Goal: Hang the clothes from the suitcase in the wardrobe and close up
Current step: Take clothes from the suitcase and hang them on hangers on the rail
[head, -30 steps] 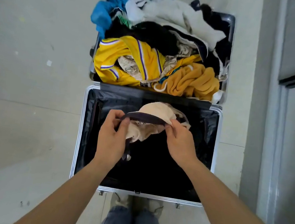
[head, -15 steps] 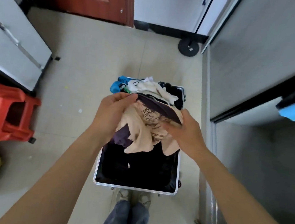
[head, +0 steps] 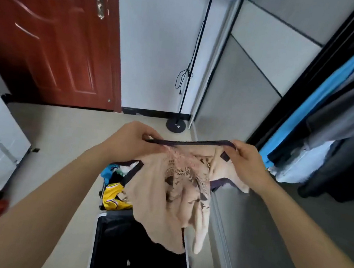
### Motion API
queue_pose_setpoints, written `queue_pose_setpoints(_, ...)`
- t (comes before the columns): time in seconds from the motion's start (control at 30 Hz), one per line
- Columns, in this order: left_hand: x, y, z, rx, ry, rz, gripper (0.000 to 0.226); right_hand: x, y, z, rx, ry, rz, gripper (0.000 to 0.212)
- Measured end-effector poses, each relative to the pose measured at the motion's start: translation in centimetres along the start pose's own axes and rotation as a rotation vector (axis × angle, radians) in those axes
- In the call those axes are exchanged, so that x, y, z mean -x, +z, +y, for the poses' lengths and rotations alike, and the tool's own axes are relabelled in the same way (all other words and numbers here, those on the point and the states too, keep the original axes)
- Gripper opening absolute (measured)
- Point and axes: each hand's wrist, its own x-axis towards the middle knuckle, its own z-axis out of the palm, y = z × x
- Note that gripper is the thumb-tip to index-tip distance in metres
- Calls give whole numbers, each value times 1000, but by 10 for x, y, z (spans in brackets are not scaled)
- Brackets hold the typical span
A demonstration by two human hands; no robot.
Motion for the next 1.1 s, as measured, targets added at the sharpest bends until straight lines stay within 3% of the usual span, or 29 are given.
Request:
queue_pose_setpoints(0.1, -14, -3, 21, -108, 113, -38, 9, 1, -42, -12, -202, 49, 152, 43)
queue_pose_setpoints(0.2, -24, -1, 37, 62, 120, -17, 9, 3, -70, -13, -208, 16, 184, 72)
queue_pose_setpoints(0.43, -46, 30, 87, 368, 28, 55, 23, 6, -121, -6, -128, -83, 239, 28)
queue_pose_setpoints(0.53, -52, 42, 115, 431, 88, 37, 21, 3, -146, -2, -57, -77, 240, 27)
queue_pose_setpoints(0.67, -56, 57, 152, 396, 188, -176, 20, -14, -182, 17, 405, -109, 345, 14)
queue_pose_setpoints(0.77, -57, 72, 172, 296, 300, -379, 15, -21, -194, 22, 437, -66, 356, 16)
queue_pose_setpoints(0.83, -57, 85, 183, 238, 407, -475, 7, -22, -196, 20, 351, -89, 349, 20)
queue_pose_setpoints(0.9, -55, 99, 190, 175, 462, -611, 6, -23, -195, 21, 44, -72, 299, 27)
queue_pose_setpoints(1.0, -55, 122, 194, 169, 448, -797, 14, -22, -199, 23, -344, -6, 252, 19)
queue_pose_setpoints(1.1, -54, 140, 195, 164, 381, -887, 21, -20, -202, 20, -488, -29, 241, 20)
